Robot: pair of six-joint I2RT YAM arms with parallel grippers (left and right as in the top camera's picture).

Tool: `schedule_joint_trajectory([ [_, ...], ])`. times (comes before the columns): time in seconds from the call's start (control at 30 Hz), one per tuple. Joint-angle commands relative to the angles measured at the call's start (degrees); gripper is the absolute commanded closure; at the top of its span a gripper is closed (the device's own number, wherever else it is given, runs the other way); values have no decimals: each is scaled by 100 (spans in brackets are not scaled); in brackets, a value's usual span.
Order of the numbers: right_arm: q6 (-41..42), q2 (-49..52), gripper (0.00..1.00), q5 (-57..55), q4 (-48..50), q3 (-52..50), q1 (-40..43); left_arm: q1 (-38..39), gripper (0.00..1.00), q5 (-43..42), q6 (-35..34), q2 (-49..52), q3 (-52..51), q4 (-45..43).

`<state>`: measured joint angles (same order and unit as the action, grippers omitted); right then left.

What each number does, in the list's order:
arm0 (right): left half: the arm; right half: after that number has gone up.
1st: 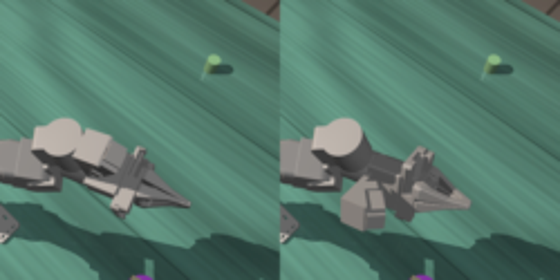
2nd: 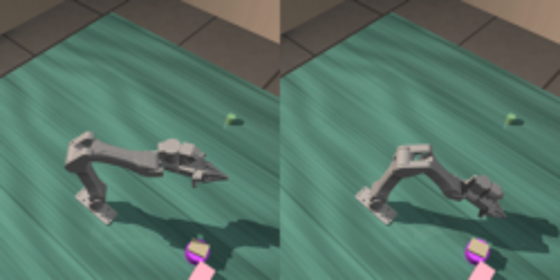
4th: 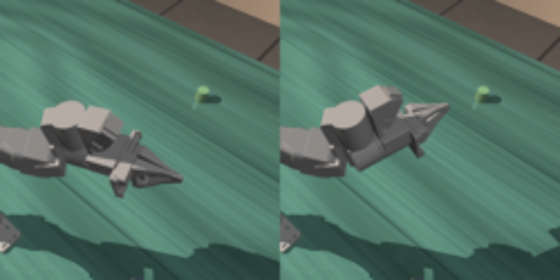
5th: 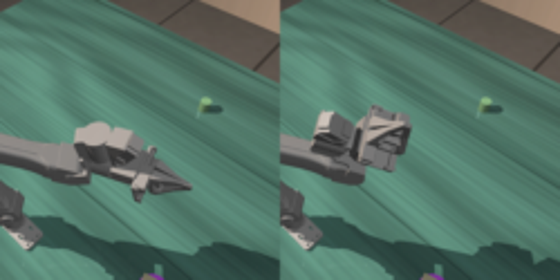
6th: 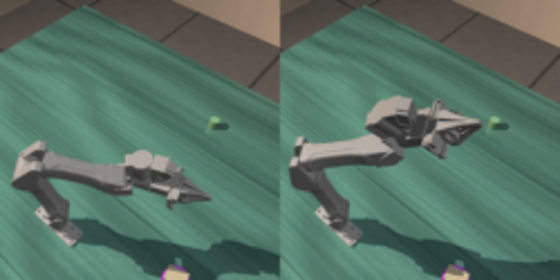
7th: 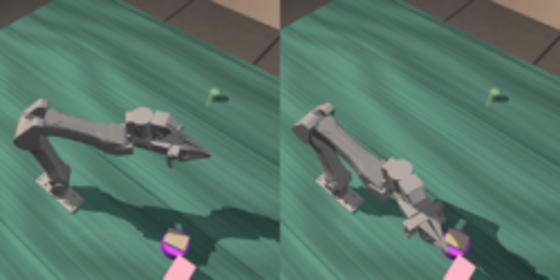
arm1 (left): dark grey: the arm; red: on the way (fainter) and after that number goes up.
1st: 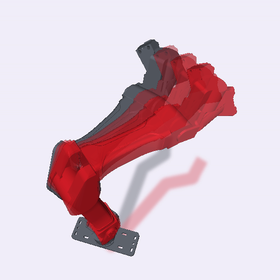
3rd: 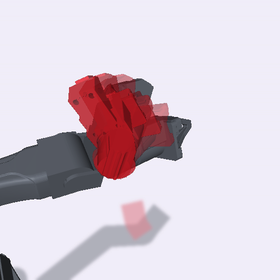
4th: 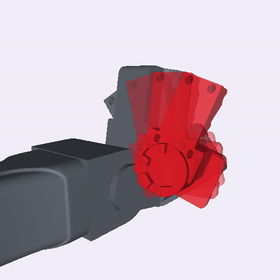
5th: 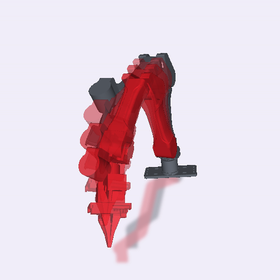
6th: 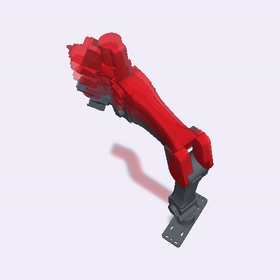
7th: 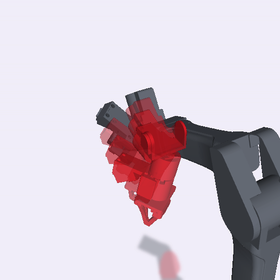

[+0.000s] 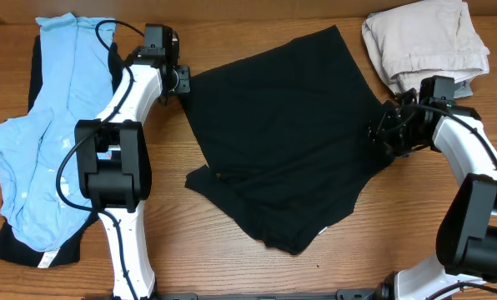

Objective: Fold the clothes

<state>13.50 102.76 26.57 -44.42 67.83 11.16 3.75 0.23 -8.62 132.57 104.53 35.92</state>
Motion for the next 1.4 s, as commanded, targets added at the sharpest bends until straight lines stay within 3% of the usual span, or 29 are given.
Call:
schedule_joint_trajectory([
  [0.0,-20,-52,54,-111,63,125,-94,4,43,219,-262,127,-57,-4],
  [0.1,-4,-52,53,-127,83,125,-120,4,43,334,-389,127,-57,24],
  [0.3,-2,-52,51,-125,157,125,-125,7,55,337,-671,131,-59,22],
  [0.83,-4,-52,49,-125,208,125,-125,20,59,269,-927,393,-59,20],
  [1.1,-7,-52,49,-120,144,125,-125,76,76,273,-940,396,-59,-111],
  [1.27,-4,-52,49,-120,79,125,-136,76,96,280,-935,396,-59,-227],
  [1.37,-7,-52,49,-120,44,125,-184,68,96,299,-844,393,-57,-238],
])
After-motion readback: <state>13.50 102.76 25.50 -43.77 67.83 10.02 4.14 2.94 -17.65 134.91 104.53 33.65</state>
